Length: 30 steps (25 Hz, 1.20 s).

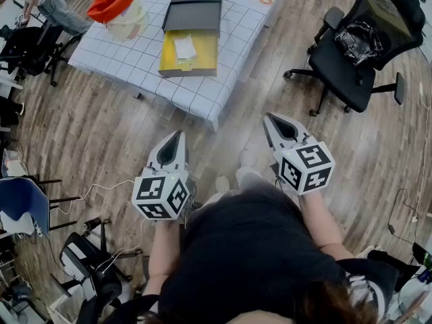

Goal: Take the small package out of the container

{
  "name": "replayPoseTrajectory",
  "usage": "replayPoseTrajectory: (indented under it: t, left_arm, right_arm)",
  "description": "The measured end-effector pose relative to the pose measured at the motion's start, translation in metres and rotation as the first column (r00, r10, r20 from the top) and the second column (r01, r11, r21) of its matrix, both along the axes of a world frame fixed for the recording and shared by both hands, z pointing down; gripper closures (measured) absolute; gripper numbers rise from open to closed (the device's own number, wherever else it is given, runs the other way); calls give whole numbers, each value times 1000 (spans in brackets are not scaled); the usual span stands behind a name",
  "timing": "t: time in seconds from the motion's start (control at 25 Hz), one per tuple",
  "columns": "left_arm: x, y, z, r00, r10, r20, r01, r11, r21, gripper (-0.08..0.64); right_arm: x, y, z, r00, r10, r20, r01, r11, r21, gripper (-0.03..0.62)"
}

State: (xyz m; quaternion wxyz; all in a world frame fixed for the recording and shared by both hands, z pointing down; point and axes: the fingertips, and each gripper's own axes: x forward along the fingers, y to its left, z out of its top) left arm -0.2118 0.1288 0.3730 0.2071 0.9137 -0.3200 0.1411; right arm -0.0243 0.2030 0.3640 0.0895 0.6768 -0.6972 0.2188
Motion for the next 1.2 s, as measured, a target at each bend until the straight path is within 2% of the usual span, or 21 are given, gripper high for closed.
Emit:
replayPoseTrajectory:
  t: [0.24,0.4,0.84,1.04,1.2]
  left_arm:
    - [5,2,-1,1000,-5,5,5,1000,6,528]
    - [16,-5,-2,1000,-23,4,23,1000,2,528]
    - [70,-48,-2,996,-85,7,85,996,14,528]
    - [101,-64,-2,994,-103,46,102,994,32,528]
    - [117,-71,3,988,-95,120,88,994,65,528]
  right_arm:
    - [2,2,-1,999,-30,42,30,1000,1,577]
    - [10,-6,2,997,-64,38,64,998,-16,577]
    - [64,-53,2,991,-132,36,132,991,-8,577]
    - [92,-67,8,986,-157,51,158,987,-17,577]
    - [102,-77,15,980,-193,47,194,981,-26,577]
